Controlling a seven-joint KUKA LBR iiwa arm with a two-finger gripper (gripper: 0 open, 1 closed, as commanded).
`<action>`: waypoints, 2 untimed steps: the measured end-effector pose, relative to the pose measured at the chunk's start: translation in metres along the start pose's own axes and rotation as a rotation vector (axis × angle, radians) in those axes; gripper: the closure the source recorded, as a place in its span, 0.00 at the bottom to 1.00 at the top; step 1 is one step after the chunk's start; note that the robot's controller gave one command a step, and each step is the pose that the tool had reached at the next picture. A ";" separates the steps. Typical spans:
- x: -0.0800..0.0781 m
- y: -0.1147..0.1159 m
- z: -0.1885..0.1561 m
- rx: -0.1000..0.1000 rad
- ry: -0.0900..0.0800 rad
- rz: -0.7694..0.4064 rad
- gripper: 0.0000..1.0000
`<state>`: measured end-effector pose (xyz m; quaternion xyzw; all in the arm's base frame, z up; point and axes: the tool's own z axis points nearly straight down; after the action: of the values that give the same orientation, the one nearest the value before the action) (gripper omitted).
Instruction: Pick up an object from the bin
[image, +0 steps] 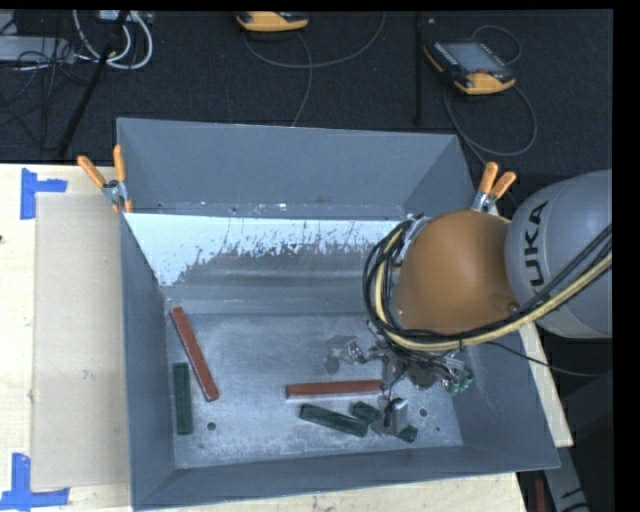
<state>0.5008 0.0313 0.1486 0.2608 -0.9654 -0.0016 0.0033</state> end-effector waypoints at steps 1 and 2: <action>0.002 -0.013 0.080 0.001 0.001 0.217 0.00; 0.001 -0.013 0.077 0.003 -0.001 0.213 1.00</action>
Offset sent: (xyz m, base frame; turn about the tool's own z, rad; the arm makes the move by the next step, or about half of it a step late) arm 0.0054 -0.0119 -0.0786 0.2156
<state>0.5062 0.0193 0.0716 0.1567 -0.9876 0.0001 0.0023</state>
